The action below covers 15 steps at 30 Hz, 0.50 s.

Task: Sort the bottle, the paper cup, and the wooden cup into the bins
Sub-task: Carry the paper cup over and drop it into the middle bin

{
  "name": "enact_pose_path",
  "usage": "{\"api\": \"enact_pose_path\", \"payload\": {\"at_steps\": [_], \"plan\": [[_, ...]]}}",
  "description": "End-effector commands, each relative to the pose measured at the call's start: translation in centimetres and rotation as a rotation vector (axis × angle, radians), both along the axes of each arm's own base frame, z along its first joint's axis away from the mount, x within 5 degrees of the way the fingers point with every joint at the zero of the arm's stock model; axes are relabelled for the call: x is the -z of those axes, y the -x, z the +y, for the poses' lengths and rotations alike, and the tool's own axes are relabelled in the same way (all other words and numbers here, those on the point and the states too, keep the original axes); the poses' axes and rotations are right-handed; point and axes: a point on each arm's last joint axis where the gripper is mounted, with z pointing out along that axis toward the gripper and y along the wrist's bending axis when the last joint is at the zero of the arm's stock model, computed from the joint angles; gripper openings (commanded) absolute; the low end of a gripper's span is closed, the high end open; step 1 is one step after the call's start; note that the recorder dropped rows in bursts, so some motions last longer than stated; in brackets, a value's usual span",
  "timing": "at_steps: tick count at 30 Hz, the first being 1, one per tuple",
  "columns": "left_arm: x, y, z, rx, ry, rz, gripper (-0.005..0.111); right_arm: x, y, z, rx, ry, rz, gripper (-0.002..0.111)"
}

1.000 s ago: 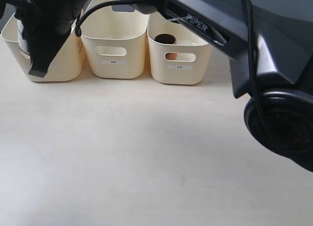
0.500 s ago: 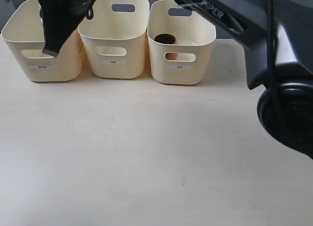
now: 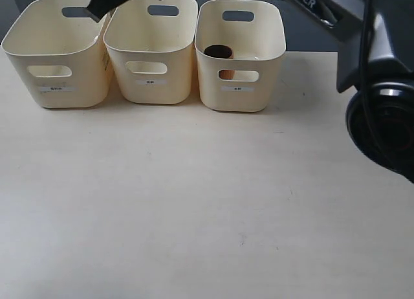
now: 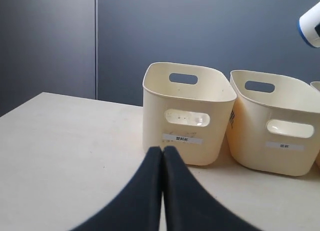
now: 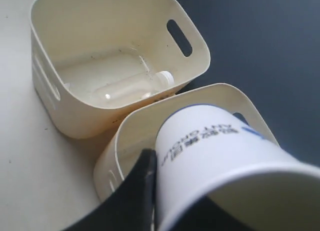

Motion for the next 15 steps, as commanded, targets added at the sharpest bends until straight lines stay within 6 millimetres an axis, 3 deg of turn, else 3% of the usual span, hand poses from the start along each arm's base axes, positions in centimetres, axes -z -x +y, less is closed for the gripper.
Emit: {"api": "enact_pose_path", "payload": {"at_steps": [1, 15], "plan": [[-0.2, 0.0, 0.0, -0.001, -0.018, -0.024, 0.0, 1.7, -1.8, -0.3, 0.051, -0.039, 0.0, 0.0], [-0.1, 0.0, 0.0, 0.002, 0.002, -0.013, 0.0, 6.5, -4.0, 0.5, 0.139, -0.101, 0.05, 0.0]]}}
